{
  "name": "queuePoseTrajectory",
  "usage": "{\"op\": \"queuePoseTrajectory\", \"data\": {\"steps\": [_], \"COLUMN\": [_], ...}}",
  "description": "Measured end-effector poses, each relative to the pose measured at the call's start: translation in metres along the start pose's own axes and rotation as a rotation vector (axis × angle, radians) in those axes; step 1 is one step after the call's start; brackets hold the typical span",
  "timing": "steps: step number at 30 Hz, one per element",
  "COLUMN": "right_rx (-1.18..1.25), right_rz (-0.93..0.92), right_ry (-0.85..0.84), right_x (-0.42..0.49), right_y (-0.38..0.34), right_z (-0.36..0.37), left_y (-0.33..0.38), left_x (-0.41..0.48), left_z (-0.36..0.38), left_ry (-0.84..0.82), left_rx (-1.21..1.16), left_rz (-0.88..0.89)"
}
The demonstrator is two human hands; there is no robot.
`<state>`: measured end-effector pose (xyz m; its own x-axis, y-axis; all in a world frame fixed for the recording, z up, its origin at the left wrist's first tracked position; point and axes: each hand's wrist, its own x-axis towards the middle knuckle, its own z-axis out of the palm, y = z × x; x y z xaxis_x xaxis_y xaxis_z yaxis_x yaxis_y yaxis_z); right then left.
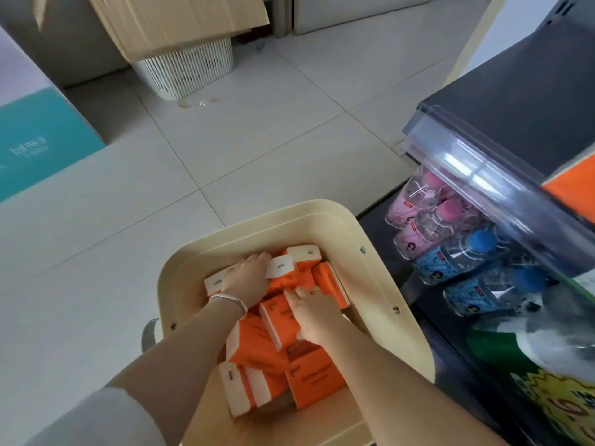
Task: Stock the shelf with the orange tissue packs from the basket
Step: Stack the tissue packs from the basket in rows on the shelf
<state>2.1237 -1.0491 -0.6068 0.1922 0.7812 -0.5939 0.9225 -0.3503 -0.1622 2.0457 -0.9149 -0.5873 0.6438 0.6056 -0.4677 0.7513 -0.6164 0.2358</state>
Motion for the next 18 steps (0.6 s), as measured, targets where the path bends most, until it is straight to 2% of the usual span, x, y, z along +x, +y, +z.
{"op": "queuePoseTrajectory", "data": {"steps": [4, 8, 15, 18], "right_rx": [-0.026, -0.018, 0.004, -0.127], "right_rz": [0.000, -0.073, -0.082, -0.070], "right_ry": [-0.043, -0.189, -0.059, -0.076], "right_x": [0.000, -0.001, -0.001, -0.006], "right_y": [0.005, 0.012, 0.017, 0.014], "right_z": [0.002, 0.000, -0.003, -0.009], "left_y": [-0.004, -0.005, 0.002, 0.008], "left_x": [0.002, -0.001, -0.013, -0.017], "left_z": [-0.001, -0.005, -0.015, -0.013], "left_ry": [-0.025, 0.009, 0.077, 0.066], "left_rx": [-0.126, -0.169, -0.253, -0.247], "left_rz": [-0.043, -0.023, 0.003, 0.009]}}
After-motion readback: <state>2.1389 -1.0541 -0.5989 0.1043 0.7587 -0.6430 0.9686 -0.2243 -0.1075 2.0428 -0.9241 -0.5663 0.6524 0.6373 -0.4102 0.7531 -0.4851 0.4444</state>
